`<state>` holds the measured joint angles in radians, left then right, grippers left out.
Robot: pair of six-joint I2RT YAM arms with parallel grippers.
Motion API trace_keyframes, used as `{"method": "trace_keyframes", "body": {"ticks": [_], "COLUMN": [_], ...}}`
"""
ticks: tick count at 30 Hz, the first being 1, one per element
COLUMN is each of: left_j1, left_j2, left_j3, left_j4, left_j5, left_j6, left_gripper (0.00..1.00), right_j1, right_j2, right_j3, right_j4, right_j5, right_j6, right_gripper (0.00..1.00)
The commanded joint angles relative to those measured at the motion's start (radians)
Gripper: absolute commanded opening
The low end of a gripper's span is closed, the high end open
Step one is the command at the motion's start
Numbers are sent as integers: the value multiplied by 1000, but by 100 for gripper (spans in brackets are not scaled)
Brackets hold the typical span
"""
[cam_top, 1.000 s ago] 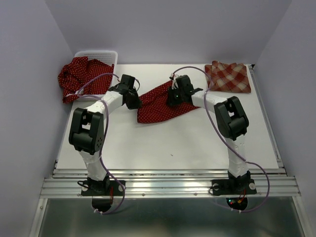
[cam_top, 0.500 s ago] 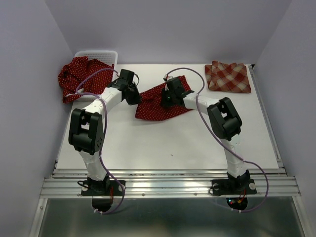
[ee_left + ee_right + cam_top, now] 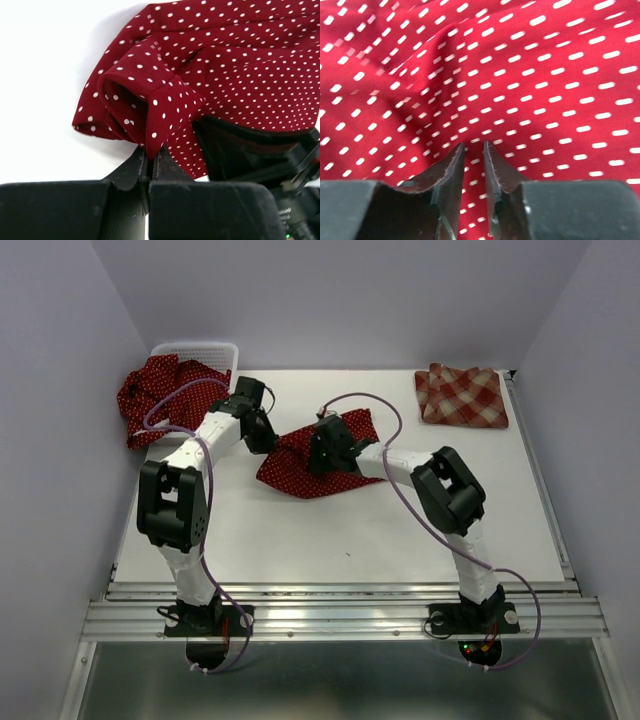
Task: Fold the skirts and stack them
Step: Fold the skirt
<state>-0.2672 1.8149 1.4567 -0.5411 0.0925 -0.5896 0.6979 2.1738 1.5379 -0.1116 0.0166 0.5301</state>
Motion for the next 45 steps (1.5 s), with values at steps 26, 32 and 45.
{"method": "trace_keyframes", "body": {"ticks": [26,32,45], "left_j1": [5,6,5], "left_j2": [-86,-72,-69], "left_j3": [48,64,86], "left_j4": [-115,-134,-180], "left_j5": [-51,-54,-57], "left_j6": [56,56,59], "left_gripper": [0,0,0], "right_j1": [-406,-416,-416], "right_j2": [-223,-165,-135], "right_j3": [-121,-121,-188], "right_j4": [-158,-165,-191], "right_j5": [-135,-231,-332], "right_j6": [-340,-343,-298], "right_gripper": [99,86,36]}}
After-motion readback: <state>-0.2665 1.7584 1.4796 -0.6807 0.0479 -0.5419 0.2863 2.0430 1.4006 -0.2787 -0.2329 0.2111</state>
